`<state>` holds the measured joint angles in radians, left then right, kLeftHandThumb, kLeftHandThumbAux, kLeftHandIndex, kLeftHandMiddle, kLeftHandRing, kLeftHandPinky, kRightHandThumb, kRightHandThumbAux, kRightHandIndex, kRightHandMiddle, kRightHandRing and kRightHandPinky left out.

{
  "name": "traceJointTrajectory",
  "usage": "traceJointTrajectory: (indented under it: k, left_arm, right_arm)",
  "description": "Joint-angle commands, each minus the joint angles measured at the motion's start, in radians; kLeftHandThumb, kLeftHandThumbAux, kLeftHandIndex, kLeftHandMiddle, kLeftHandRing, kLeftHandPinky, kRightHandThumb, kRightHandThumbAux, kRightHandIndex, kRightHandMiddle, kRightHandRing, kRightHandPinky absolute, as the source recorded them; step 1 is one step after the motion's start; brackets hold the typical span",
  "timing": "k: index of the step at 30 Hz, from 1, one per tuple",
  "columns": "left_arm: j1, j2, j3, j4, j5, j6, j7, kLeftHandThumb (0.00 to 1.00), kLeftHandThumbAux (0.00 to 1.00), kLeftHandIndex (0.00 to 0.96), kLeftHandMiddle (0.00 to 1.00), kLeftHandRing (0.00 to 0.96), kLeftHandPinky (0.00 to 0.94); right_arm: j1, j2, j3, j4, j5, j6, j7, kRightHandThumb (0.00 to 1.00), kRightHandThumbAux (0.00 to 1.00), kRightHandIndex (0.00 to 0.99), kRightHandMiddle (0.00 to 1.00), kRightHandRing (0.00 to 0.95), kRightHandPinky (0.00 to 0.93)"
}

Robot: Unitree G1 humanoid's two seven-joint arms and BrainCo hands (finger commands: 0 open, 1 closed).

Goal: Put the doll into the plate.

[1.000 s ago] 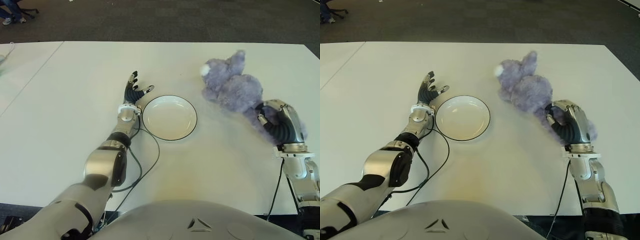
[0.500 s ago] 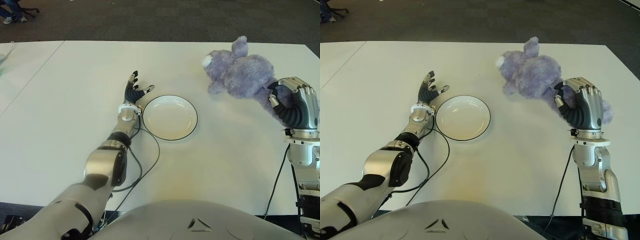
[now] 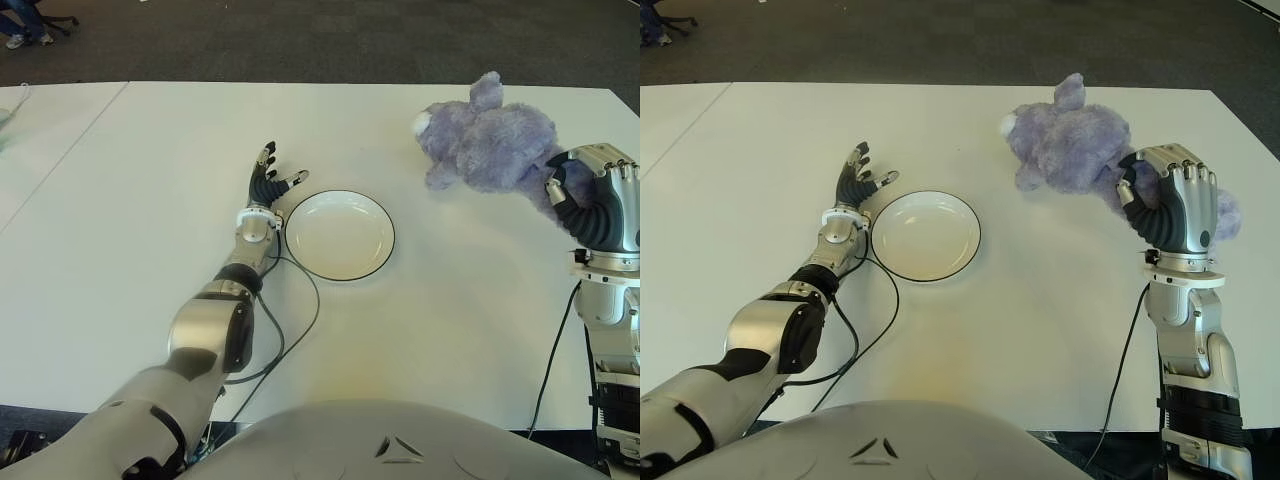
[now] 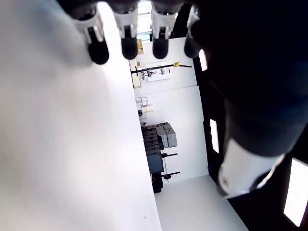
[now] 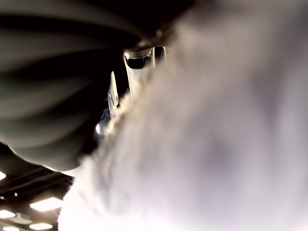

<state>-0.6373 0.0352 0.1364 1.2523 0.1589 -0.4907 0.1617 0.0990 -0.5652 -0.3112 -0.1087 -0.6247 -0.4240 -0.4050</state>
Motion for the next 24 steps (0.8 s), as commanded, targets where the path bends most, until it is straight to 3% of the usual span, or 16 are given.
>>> traceJointTrajectory:
  k: [1,10,15,24]
  left_arm:
    - [0.169,-0.039,-0.006,0.112,0.003,0.115,-0.026,0.0,0.805,0.049,0.062,0.066,0.102]
    - [0.167,-0.041,-0.004,0.112,0.003,0.115,-0.027,0.0,0.816,0.058,0.07,0.075,0.11]
    - [0.166,-0.043,0.0,0.112,-0.001,0.111,-0.03,0.0,0.816,0.062,0.073,0.079,0.118]
    - [0.166,-0.046,0.005,0.112,-0.007,0.108,-0.034,0.0,0.823,0.067,0.075,0.081,0.112]
  right_arm:
    - [-0.068,0.008,-0.003,-0.01,-0.038,-0.002,-0.061,0.692,0.72,0.438,0.841,0.854,0.85]
    - [-0.136,-0.005,0.018,0.013,-0.088,-0.009,-0.119,0.694,0.719,0.437,0.859,0.854,0.844]
    - [-0.199,0.012,0.063,-0.008,-0.096,-0.018,-0.124,0.697,0.718,0.437,0.853,0.85,0.839]
    - [-0.236,0.018,0.106,-0.003,-0.044,-0.086,-0.114,0.704,0.716,0.438,0.849,0.855,0.847]
